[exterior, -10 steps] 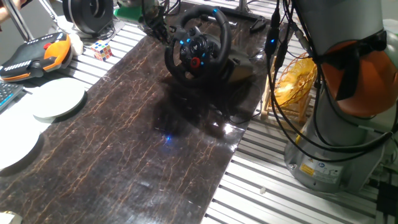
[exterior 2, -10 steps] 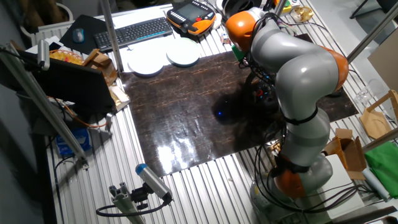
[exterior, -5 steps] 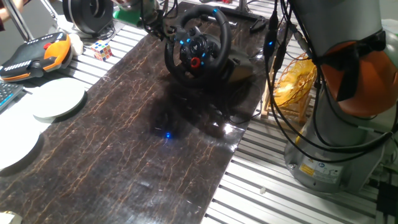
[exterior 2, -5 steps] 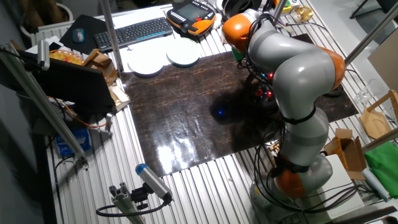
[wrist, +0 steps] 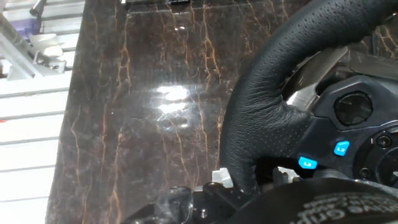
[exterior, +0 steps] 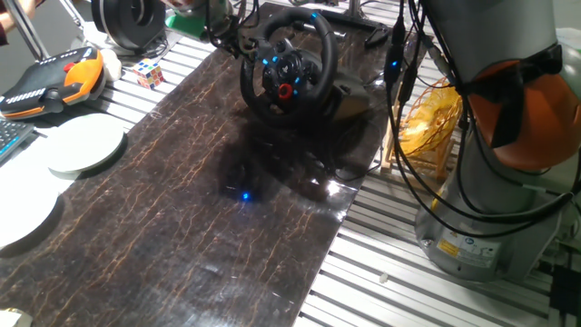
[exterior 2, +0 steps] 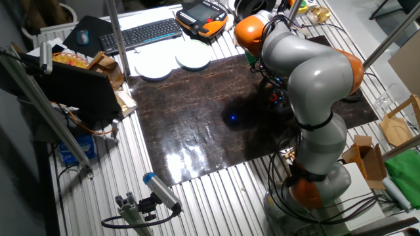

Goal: Rotate the steering wheel 90 degrees counterclockwise

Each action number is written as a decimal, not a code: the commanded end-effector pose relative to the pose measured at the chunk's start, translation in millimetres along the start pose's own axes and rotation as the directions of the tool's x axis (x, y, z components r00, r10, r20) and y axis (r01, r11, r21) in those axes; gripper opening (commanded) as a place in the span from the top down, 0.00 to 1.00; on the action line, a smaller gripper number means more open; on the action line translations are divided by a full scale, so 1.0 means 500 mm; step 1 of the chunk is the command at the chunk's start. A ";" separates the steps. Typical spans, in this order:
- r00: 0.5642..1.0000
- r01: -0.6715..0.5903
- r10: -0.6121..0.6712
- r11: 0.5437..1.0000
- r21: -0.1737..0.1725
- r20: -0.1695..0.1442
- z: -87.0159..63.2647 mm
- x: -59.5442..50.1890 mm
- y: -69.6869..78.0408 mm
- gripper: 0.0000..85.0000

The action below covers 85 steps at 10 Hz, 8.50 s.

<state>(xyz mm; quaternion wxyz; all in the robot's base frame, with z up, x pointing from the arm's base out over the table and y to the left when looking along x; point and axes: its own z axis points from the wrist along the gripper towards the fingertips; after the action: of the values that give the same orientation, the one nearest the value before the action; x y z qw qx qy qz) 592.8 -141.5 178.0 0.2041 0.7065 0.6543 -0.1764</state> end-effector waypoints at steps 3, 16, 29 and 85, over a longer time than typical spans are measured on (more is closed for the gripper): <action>1.000 0.010 -0.010 1.000 0.003 0.002 0.000 0.000 0.000 0.51; 0.998 0.056 -0.056 0.998 -0.004 0.012 0.016 -0.011 0.011 0.43; 0.998 -0.063 0.061 0.997 0.047 0.033 0.054 -0.013 0.020 0.37; 0.942 0.336 -0.336 0.941 0.028 -0.012 0.098 0.106 -0.017 0.99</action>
<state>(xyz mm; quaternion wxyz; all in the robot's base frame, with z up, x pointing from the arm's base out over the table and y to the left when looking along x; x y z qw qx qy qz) 589.5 -120.9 108.4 0.1572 0.5874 0.7639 -0.2161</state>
